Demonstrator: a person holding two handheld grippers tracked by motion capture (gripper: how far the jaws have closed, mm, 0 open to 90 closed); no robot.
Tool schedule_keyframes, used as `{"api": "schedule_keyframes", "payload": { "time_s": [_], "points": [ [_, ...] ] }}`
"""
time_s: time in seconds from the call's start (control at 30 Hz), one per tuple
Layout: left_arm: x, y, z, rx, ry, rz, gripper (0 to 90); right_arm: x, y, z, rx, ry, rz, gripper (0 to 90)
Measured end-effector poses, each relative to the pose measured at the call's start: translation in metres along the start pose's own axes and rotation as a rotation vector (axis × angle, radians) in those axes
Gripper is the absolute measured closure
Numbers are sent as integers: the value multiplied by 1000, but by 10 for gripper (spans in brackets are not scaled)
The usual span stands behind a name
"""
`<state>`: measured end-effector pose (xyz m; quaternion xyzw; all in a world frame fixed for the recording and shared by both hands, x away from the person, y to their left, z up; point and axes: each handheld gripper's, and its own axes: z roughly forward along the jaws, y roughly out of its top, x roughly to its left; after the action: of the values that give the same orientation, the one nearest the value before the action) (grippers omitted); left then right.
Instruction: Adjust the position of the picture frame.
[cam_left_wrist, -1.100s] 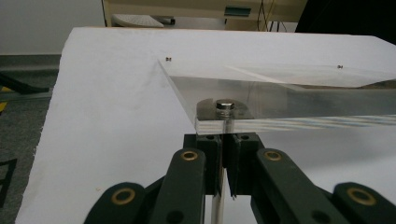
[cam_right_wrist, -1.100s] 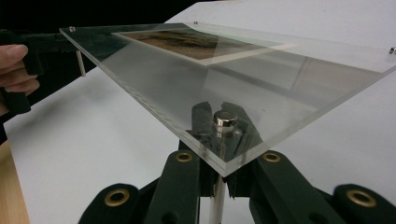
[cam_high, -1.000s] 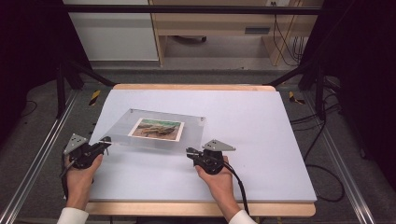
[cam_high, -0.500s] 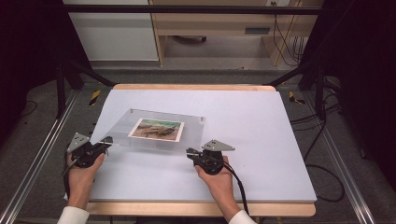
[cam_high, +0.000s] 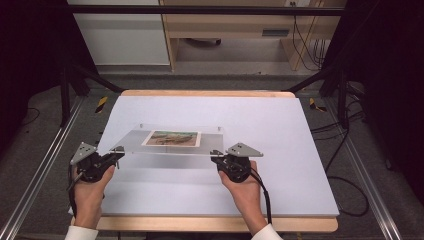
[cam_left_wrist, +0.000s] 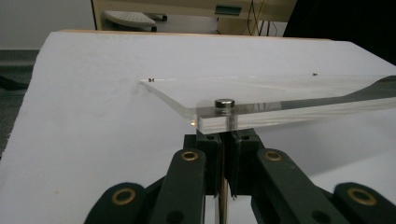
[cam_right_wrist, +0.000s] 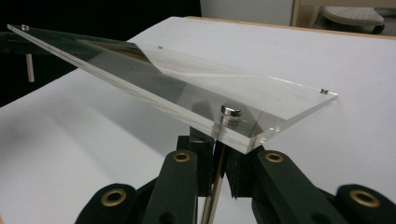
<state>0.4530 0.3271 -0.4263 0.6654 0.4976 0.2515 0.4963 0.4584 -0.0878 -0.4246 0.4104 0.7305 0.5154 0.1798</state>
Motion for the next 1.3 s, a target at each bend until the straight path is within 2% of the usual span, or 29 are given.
{"api": "schedule_keyframes", "payload": {
  "time_s": [0.17,0.4,0.6,0.8,1.3],
  "points": [
    [-11,4,-2,-17,-9,-6,840,-6,5,-11,-13,-1,-2,824],
    [-32,14,-2,-52,-10,38,840,-13,7,-28,-31,-28,-11,821],
    [-42,14,1,-52,-27,36,840,-23,8,-38,-38,-34,4,822],
    [-52,17,2,-58,-21,39,840,-29,6,-44,-41,-49,18,822],
    [-74,24,8,-85,-59,42,839,-45,11,-63,-70,-71,26,824]
  ]
}}
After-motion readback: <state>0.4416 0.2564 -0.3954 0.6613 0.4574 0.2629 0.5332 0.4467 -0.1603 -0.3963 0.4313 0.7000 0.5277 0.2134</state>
